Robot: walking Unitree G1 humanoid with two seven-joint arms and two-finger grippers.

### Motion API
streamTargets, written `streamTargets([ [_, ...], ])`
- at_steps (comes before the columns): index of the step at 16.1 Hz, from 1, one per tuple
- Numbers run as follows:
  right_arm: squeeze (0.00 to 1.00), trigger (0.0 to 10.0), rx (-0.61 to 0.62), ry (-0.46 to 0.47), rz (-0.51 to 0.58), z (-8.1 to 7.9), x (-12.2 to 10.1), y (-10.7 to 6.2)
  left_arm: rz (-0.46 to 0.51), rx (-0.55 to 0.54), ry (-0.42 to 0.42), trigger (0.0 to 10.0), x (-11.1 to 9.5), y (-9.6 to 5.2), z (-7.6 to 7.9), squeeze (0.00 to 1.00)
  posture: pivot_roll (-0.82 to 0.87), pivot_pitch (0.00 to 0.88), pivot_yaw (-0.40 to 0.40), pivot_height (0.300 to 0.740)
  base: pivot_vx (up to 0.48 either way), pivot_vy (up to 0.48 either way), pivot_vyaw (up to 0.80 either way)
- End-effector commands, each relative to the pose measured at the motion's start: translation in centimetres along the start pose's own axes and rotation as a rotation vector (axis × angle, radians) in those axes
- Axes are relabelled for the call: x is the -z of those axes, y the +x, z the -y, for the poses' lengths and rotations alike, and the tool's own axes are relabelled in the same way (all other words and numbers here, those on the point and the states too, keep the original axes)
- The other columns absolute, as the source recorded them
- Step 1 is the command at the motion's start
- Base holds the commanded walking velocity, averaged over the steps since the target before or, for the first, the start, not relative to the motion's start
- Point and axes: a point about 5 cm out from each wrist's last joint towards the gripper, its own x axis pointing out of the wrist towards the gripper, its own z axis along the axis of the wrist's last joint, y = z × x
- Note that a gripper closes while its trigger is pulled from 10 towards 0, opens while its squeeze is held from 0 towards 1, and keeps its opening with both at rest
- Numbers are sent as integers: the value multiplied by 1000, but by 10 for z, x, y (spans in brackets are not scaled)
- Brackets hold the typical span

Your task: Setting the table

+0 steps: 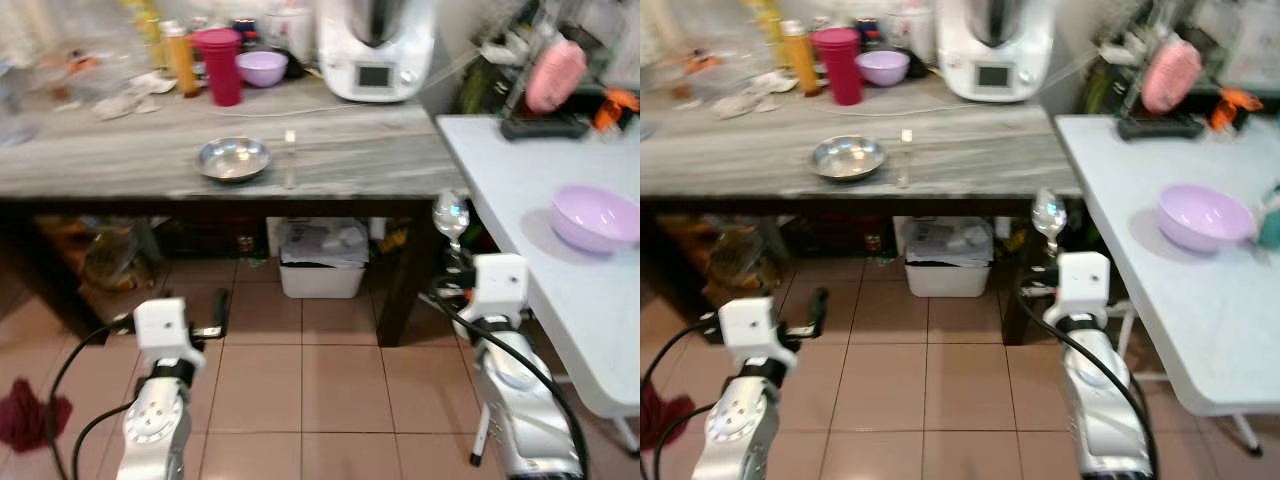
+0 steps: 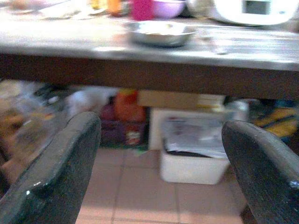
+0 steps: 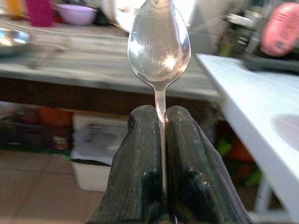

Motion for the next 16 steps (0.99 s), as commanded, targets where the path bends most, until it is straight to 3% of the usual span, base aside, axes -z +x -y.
streamTargets([
  [1, 0, 10000, -32, 0, -4, -3, -1, 2, 15, -18, 0, 10000, -4, -1, 1, 0, -73, 45, -73, 740, 0, 0, 0],
  [6, 0, 10000, -35, -4, 4, -5, -2, 4, 7, -20, 3, 10000, -3, -3, 2, 0, -83, 49, -68, 740, 0, 0, 0],
  [16, 0, 10000, 119, 14, 31, 11, -2, -8, 24, 130, 21, 10000, -17, 32, 22, 0, -211, 40, 58, 740, 0, 0, -47],
])
